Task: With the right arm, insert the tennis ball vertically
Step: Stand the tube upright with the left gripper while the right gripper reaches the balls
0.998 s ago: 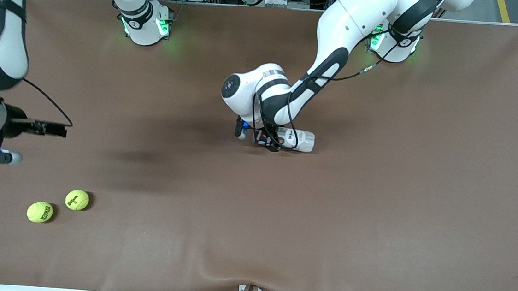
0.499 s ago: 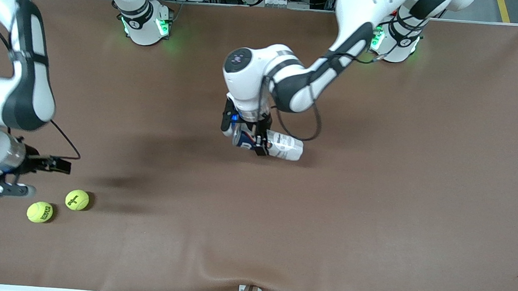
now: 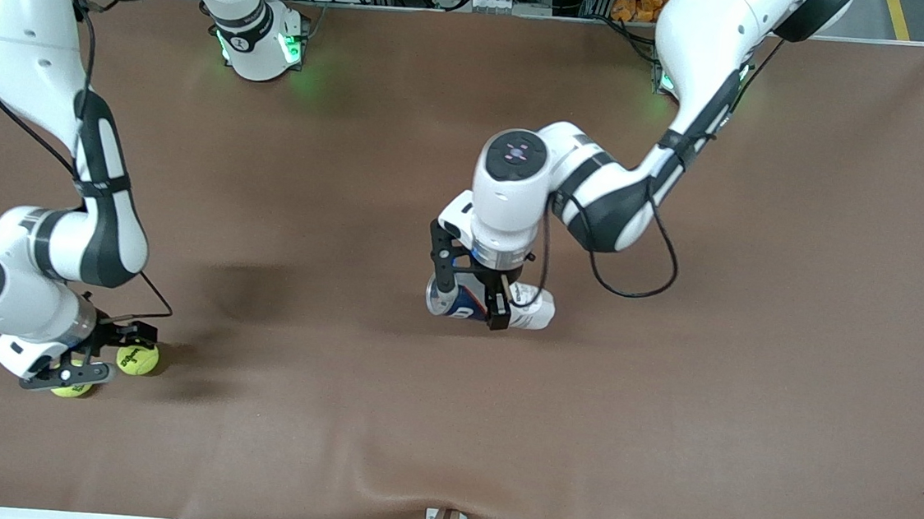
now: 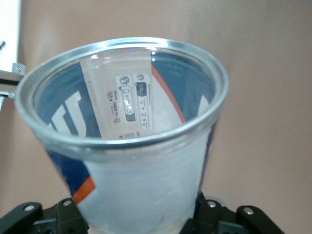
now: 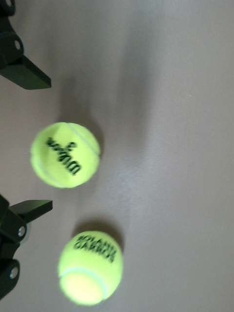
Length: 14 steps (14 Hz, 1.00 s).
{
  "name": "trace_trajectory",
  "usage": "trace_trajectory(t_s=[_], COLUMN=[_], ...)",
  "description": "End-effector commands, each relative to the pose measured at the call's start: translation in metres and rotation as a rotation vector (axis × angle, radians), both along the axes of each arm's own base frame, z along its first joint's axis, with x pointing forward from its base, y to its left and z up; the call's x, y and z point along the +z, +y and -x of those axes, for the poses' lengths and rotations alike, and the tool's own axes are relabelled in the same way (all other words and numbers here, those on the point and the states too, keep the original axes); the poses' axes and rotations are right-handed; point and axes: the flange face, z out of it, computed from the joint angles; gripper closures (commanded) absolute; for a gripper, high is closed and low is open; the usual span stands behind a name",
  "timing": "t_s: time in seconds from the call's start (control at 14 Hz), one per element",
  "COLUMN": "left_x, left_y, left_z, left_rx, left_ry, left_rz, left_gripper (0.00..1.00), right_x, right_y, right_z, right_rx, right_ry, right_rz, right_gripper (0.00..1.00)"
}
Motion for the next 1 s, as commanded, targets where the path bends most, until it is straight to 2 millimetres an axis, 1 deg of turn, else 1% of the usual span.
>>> trace_trajectory(t_s=[0.0,0.07,0.14,0.21,0.43,0.57,0.71,0.78,0.86,0.93], left_x=[0.008,0.01,0.006,0.002,-0.007,-0.024,-0.054,-0.075,-0.09,-0.104], left_y=[-0.004,-0.006,-0.008,-0.013,-0.02,-0.024,-0.027,-0.024,-0.021,-0.019], left_z=[-0.004,-0.008,-0.015,-0.016,-0.015,-0.014,-0.006,-0.004,-0.003,-0.001], left_rx=[0.025,0.022,0.018,0.019,0.05,0.082,0.123,0.148,0.167,0.186], left_ry=[-0.041,-0.083,-0.147,-0.187,-0.195,-0.198,-0.222,-0.253,-0.274,-0.28], left_rz=[0.121,0.165,0.252,0.328,0.436,0.513,0.635,0.694,0.732,0.756], left_gripper=[0.28,0.28,0.28,0.29,0.29,0.29,0.29,0.29,0.29,0.29], right_x=[-0.006,-0.014,-0.022,-0.031,-0.041,-0.049,-0.05,-0.053,-0.056,-0.056], right_y=[-0.005,-0.006,-0.011,-0.013,-0.013,-0.012,-0.011,-0.009,-0.011,-0.009], right_z=[-0.004,-0.003,-0.001,0.001,0.001,0.001,0.0,0.0,0.001,0.0], right_rx=[0.026,0.027,0.017,0.012,-0.005,-0.005,-0.016,-0.03,-0.055,-0.073], right_ry=[-0.006,0.005,0.015,0.026,0.029,0.022,0.02,0.022,0.023,0.021], right_rz=[0.009,0.009,0.006,0.003,-0.006,-0.006,-0.007,-0.007,-0.007,-0.011], right_gripper=[0.0,0.0,0.0,0.0,0.0,0.0,0.0,0.18,0.38,0.52])
